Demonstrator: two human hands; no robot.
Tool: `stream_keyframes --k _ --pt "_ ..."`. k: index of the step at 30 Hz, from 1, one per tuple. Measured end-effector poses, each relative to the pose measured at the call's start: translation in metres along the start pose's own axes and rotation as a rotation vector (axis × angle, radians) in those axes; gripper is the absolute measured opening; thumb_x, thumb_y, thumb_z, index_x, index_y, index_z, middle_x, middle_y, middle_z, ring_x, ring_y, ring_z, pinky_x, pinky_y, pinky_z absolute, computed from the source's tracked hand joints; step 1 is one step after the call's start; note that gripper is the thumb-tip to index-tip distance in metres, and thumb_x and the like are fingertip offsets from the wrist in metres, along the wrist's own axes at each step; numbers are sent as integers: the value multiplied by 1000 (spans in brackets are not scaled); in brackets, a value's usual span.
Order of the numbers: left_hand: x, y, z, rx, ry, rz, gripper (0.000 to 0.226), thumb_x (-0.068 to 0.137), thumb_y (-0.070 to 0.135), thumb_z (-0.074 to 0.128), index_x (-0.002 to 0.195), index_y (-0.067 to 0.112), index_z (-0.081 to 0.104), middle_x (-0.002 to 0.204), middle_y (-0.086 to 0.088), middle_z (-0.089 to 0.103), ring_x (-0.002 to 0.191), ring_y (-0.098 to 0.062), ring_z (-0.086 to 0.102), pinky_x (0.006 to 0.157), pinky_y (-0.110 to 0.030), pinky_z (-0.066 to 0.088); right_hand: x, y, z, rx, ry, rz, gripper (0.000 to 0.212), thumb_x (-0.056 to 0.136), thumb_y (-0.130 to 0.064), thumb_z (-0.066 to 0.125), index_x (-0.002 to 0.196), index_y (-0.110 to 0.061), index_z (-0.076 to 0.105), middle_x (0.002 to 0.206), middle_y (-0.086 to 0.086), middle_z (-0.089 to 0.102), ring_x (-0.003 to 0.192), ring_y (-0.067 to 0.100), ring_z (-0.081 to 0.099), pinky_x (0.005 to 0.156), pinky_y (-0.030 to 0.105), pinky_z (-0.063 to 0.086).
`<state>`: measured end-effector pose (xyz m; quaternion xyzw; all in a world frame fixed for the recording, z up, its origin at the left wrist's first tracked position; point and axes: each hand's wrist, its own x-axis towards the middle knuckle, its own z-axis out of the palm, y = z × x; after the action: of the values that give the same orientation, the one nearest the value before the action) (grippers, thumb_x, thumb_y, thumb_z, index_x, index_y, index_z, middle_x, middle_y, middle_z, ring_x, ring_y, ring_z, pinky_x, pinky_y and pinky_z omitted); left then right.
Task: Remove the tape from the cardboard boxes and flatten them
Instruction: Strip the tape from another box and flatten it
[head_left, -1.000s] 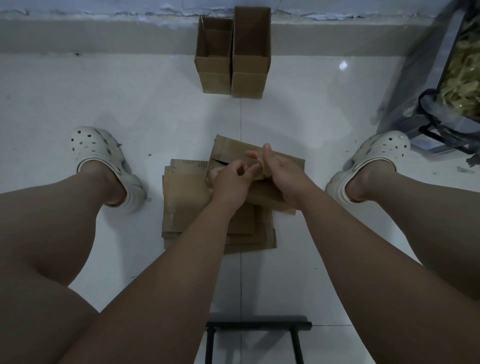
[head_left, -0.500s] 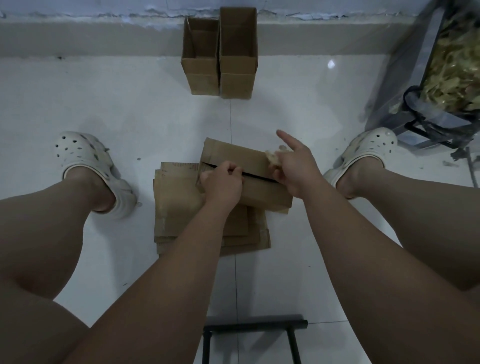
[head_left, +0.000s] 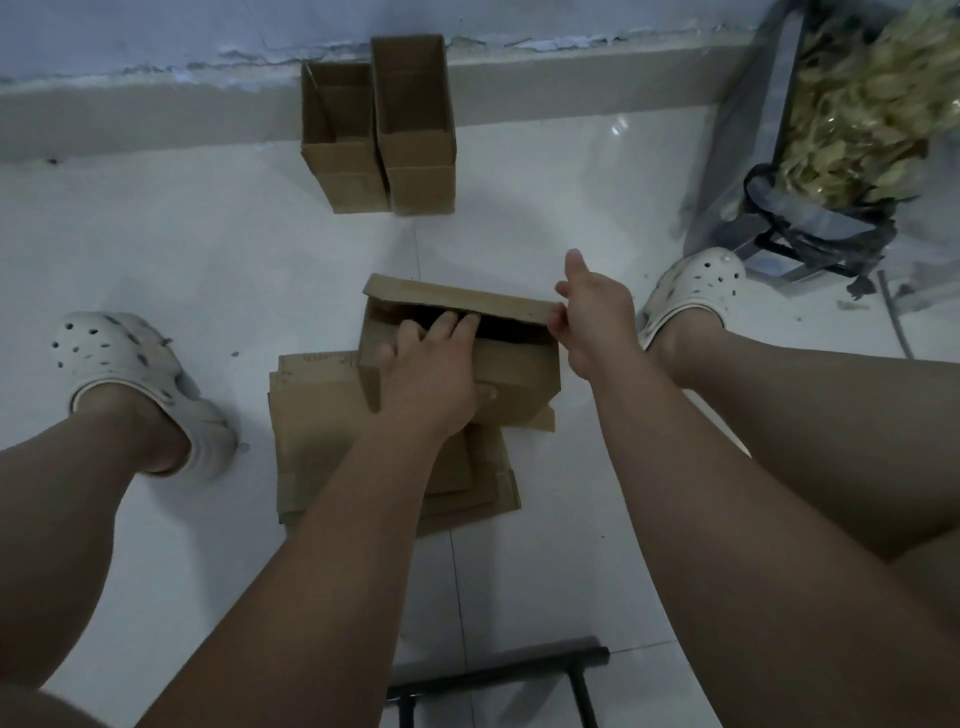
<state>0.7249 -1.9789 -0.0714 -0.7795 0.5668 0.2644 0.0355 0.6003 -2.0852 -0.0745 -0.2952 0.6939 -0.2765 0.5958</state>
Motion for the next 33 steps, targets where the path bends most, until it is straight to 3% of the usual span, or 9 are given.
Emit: stream_keyframes --k 6,9,13,15,18,21,24,26,33 --pt "0 -5 1 94 70 159 68 82 47 63 139 27 33 126 3 45 111 -22 34 88 -39 27 0 -6 1 -38 34 -83 31 103 -31 36 81 -16 52 58 0 46 45 12 37 43 24 30" --pt "0 7 -10 151 198 160 39 82 41 64 115 25 50 112 3 51 104 -21 39 87 -37 25 6 -14 -1 -29 64 -80 26 103 -19 32 87 -13 51 60 1 37 50 14 30 48 25 24" --pt "2 18 -32 117 244 139 4 89 27 53 91 24 51 87 5 49 82 -19 45 72 -33 32 14 -35 -6 -9 160 -90 49 96 -58 42 74 -14 43 62 -2 34 53 13 30 49 26 27" --pt "5 19 -40 -5 241 133 1 93 23 48 92 23 48 87 4 50 76 -18 45 63 -33 36 20 -49 -9 34 146 -65 50 97 -58 37 77 -15 52 69 -3 40 59 11 36 53 26 31" --pt "7 20 -48 -253 281 74 7 97 25 45 103 21 48 83 6 48 74 -17 46 63 -35 41 31 -68 -15 168 90 -31 30 99 -18 38 106 -14 66 77 -5 42 64 8 36 56 22 32" --pt "7 26 -52 -513 333 13 19 98 29 47 112 17 48 84 12 44 75 -10 42 67 -31 34 46 -88 -28 94 86 -141 33 98 -11 43 126 -11 60 79 -8 44 65 4 39 61 20 35" --pt "6 34 -57 -812 332 -97 31 97 34 48 126 22 47 102 13 50 90 -12 48 75 -31 39 62 -108 -46 -85 209 -260 20 97 -13 41 106 -26 52 97 -2 50 73 8 45 69 24 42" --pt "4 40 -59 -975 334 -119 30 96 34 50 125 25 49 100 16 53 90 -7 52 74 -25 41 70 -121 -61 -70 348 -286 18 94 -8 40 97 -26 41 105 5 48 67 11 43 54 22 39" --pt "-2 68 -69 -1252 209 -73 20 95 38 51 115 37 51 107 16 60 99 -10 58 82 -36 49 98 -152 -116 437 460 -125 10 85 2 58 86 -7 53 78 7 49 63 19 45 53 25 47"
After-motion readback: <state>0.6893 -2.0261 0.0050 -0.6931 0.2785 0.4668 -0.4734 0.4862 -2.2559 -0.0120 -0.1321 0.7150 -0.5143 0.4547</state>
